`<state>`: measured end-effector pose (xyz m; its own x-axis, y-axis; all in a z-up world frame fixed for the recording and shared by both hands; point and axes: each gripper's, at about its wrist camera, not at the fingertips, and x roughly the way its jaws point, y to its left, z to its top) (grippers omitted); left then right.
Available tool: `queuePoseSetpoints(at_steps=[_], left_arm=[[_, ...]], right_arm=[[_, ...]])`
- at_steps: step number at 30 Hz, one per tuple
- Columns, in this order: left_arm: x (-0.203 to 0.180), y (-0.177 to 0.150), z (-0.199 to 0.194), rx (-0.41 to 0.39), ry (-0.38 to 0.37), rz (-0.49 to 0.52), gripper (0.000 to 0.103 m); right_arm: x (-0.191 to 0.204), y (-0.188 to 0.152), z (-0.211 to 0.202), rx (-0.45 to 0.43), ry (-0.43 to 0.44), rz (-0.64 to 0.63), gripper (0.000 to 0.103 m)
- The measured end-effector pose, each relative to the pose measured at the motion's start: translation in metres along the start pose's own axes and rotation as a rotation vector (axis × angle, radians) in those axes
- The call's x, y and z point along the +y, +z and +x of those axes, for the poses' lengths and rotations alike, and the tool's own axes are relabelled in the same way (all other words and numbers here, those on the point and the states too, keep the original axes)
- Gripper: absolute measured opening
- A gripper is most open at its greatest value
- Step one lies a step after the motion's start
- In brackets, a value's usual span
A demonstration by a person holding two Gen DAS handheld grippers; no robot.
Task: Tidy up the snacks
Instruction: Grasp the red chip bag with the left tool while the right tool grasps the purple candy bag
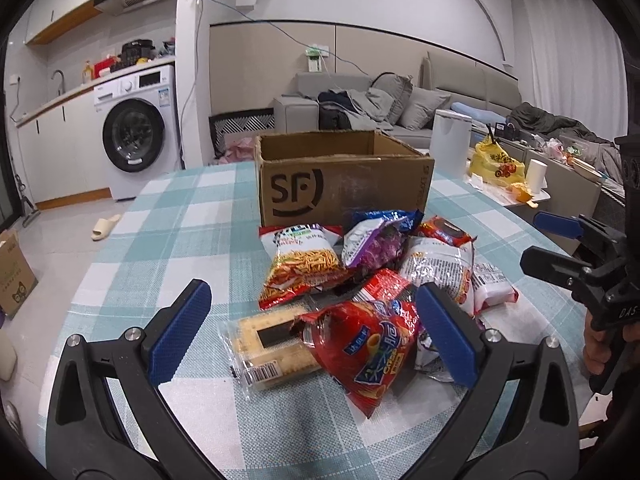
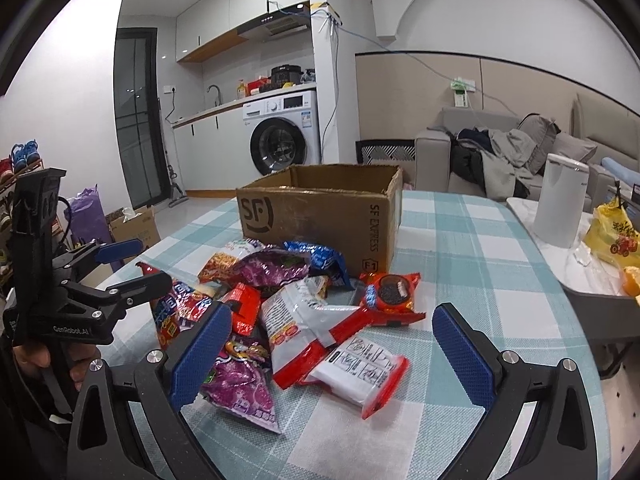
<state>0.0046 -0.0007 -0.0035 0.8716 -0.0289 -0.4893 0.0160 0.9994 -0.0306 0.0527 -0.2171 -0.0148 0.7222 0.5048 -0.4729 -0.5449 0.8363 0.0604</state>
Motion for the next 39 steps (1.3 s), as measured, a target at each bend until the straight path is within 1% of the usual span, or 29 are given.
queuePoseSetpoints(at_steps=[2,4,6,8,10,12,13,15,16,17,19,23,25,30,33,37,38,39], left_arm=[[0.001,-0.001,-0.001,-0.005,0.006,-0.006,0.102],[0.000,-0.002,-0.003,-0.014,-0.013,-0.003,0.102],[-0.003,-0.003,-0.003,0.005,-0.022,0.020,0.102],[-0.009,-0.004,-0.001,0.018,-0.013,0.045,0.102],[-0.013,-0.005,0.000,0.033,-0.022,0.061,0.102],[-0.016,-0.005,0.002,0.050,-0.036,0.064,0.102],[-0.016,-0.006,0.003,0.056,-0.024,0.066,0.102],[-0.015,-0.007,0.004,0.063,-0.009,0.056,0.102],[-0.012,-0.007,0.006,0.069,-0.007,0.047,0.102],[-0.009,-0.007,0.008,0.082,-0.007,0.037,0.102],[-0.006,-0.009,0.012,0.115,-0.019,0.024,0.102],[-0.001,-0.011,0.017,0.146,-0.036,0.009,0.102],[0.000,-0.012,0.021,0.165,-0.047,0.006,0.102],[0.002,-0.012,0.028,0.195,-0.051,-0.013,0.101],[0.002,-0.013,0.037,0.230,-0.077,-0.013,0.098],[-0.004,-0.014,0.041,0.244,-0.096,0.002,0.089],[-0.005,-0.014,0.042,0.248,-0.100,0.007,0.089],[-0.007,-0.014,0.043,0.256,-0.103,0.013,0.085]], right_arm=[[0.003,-0.002,0.003,0.028,0.010,0.001,0.103],[0.007,-0.004,0.008,0.065,-0.001,-0.015,0.102],[0.011,-0.006,0.011,0.097,0.000,-0.014,0.097],[0.013,-0.009,0.014,0.124,0.035,0.013,0.096],[0.016,-0.011,0.014,0.137,0.071,0.028,0.096],[0.021,-0.012,0.016,0.151,0.090,0.026,0.096],[0.024,-0.012,0.016,0.159,0.096,0.013,0.095],[0.029,-0.013,0.020,0.186,0.091,-0.003,0.090],[0.029,-0.014,0.021,0.194,0.102,0.005,0.089],[0.029,-0.014,0.023,0.208,0.132,0.022,0.089],[0.031,-0.015,0.024,0.220,0.161,0.029,0.088],[0.035,-0.015,0.025,0.238,0.191,0.031,0.087],[0.037,-0.017,0.025,0.250,0.224,0.049,0.087],[0.046,-0.016,0.023,0.251,0.258,0.026,0.087],[0.051,-0.018,0.025,0.266,0.267,0.002,0.087],[0.057,-0.024,0.036,0.309,0.267,-0.004,0.085],[0.057,-0.025,0.039,0.320,0.261,0.002,0.085],[0.057,-0.027,0.043,0.332,0.255,0.006,0.082]])
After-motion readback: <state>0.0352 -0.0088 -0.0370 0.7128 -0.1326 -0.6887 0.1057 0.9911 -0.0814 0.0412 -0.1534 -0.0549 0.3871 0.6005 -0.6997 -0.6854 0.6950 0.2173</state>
